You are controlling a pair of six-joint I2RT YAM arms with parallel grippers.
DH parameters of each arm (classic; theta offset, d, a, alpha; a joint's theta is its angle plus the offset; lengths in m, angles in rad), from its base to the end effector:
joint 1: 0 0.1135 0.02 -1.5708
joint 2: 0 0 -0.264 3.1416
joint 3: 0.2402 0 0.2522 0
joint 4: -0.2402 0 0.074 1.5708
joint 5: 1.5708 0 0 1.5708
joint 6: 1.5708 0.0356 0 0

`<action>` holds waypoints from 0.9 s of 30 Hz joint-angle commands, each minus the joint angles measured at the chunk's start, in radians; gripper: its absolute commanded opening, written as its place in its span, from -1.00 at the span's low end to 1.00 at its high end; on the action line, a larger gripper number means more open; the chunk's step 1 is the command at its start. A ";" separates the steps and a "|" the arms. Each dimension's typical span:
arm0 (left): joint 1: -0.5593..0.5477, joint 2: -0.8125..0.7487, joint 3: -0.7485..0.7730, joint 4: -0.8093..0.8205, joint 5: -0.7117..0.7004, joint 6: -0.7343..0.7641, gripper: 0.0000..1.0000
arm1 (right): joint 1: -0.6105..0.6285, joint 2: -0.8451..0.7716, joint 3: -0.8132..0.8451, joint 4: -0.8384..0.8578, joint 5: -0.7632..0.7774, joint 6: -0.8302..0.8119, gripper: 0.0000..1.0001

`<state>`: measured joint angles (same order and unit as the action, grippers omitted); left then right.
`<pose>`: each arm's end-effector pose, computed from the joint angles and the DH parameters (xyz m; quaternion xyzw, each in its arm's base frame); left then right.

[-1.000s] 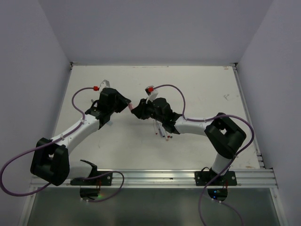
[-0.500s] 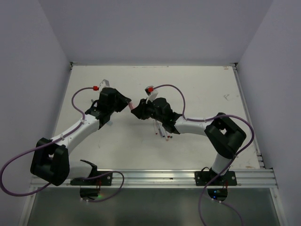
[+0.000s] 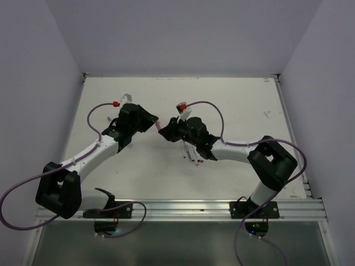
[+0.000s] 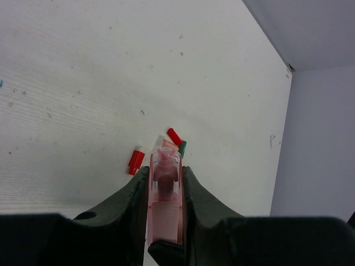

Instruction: Open the pen caps

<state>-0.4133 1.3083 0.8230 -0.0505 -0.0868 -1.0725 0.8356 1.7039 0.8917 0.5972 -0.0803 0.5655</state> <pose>0.2671 -0.1138 0.2514 -0.3013 0.8146 -0.3066 0.3895 0.2488 0.2794 0.2153 -0.1297 0.7678 0.4279 0.4589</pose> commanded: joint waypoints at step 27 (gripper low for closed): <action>0.091 0.017 0.074 0.116 0.031 0.083 0.13 | 0.010 -0.277 -0.148 -0.028 -0.116 -0.044 -0.85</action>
<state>-0.3561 1.3281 0.8753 0.0120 -0.1032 -1.0439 0.8444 1.4750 0.7383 0.5758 -0.1616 0.5514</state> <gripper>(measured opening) 0.551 0.218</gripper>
